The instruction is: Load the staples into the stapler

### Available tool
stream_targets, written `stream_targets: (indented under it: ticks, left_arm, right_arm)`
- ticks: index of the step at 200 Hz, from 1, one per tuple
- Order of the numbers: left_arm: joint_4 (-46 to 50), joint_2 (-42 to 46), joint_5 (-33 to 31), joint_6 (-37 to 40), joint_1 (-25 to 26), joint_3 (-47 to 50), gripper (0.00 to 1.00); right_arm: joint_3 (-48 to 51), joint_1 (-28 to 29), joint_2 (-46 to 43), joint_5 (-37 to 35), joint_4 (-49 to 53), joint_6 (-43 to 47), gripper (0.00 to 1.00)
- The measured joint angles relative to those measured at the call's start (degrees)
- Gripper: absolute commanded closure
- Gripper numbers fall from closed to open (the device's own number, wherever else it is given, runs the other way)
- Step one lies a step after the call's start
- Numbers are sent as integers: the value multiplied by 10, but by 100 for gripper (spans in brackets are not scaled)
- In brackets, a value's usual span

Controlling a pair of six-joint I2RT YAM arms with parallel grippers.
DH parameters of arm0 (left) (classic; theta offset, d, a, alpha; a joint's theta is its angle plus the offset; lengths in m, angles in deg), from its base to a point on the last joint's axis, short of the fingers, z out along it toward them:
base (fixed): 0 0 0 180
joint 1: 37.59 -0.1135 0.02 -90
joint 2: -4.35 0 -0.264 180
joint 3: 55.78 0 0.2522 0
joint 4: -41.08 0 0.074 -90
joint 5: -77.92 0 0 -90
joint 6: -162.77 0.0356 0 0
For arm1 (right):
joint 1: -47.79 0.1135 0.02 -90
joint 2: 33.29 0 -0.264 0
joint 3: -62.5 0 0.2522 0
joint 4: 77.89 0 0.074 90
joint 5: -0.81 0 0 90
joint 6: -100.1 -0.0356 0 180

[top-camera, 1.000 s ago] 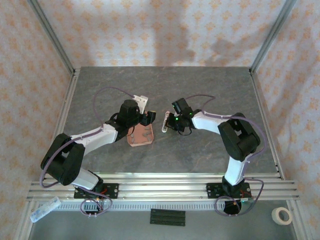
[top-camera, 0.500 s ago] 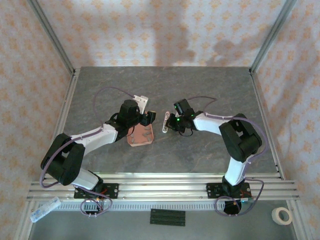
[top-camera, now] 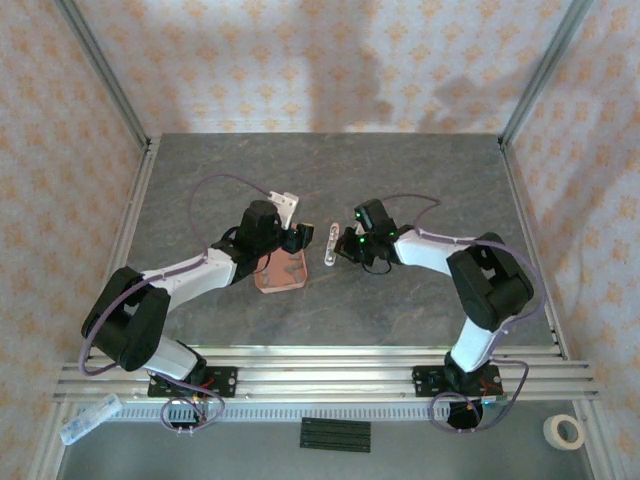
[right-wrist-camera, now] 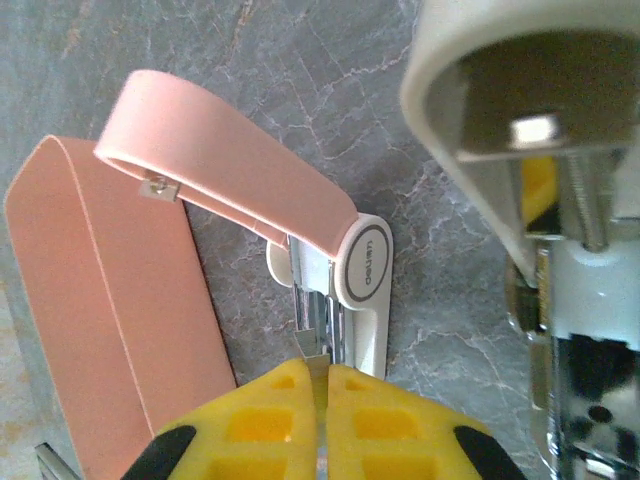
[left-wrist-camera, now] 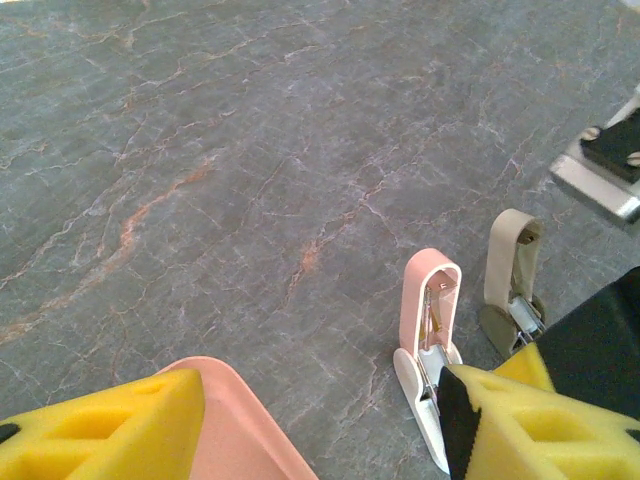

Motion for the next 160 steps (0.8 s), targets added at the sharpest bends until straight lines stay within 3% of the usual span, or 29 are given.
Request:
stream_targets:
  ticks: [82,160]
  left_arm:
    - [1,-4,0,4,14,-7,36]
    - [4,-42,0,4,35,-42,36]
  right_arm:
    - [91,-89,-141,19,47,38,91]
    - [122,-137,-140,50,115,92,91]
